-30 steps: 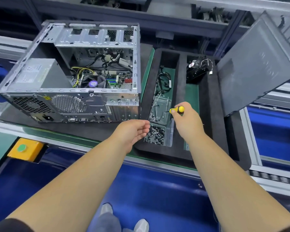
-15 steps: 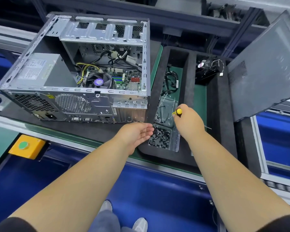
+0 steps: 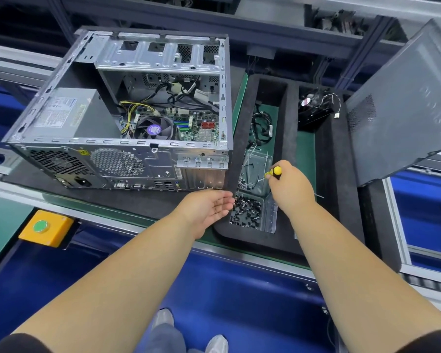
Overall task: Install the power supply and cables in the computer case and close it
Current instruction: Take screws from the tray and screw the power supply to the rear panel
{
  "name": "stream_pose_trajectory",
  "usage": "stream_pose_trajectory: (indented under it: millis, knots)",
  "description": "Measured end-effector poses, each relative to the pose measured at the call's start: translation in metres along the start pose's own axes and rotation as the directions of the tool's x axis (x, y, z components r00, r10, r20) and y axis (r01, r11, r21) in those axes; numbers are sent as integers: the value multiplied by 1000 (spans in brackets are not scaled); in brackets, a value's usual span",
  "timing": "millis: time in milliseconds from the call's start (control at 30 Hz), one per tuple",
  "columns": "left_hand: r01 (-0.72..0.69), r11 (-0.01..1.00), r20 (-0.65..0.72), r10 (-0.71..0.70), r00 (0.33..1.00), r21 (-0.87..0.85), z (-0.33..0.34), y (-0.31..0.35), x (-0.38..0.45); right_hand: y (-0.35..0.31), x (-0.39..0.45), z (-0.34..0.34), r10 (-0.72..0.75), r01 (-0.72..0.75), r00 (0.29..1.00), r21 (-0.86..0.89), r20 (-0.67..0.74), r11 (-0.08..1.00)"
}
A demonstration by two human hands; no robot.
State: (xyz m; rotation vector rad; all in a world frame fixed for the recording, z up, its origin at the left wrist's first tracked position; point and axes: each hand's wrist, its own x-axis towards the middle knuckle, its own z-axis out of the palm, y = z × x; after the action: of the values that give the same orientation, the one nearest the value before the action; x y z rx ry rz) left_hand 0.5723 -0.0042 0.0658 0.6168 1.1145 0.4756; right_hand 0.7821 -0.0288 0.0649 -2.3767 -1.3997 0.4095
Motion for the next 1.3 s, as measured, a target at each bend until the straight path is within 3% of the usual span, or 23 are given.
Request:
stream_pose_trajectory:
  millis: [200, 333, 500, 667, 800, 1300]
  knots:
    - [-3, 1000, -4, 3, 1000, 13, -3, 0, -6, -5, -8, -17, 18, -14, 998, 76, -62, 997]
    - [-24, 999, 7, 24, 1000, 29, 2, 5, -16, -10, -24, -43, 55, -21, 992, 275, -117, 961]
    - [-36, 999, 30, 36, 999, 27, 26, 11, -29, -12, -52, -82, 119, -36, 986, 554, -113, 832]
    - [-14, 999, 43, 16, 999, -52, 60, 10, -43, -8, -87, -115, 125, 8, 984, 726, -130, 688]
    - [4, 994, 78, 4, 997, -109, 80, 7, -55, 3, -109, -131, 116, 49, 981, 776, -156, 629]
    - [-1, 993, 129, 16, 992, -121, 92, -5, -84, 22, -148, -147, 122, 89, 974, 812, -193, 577]
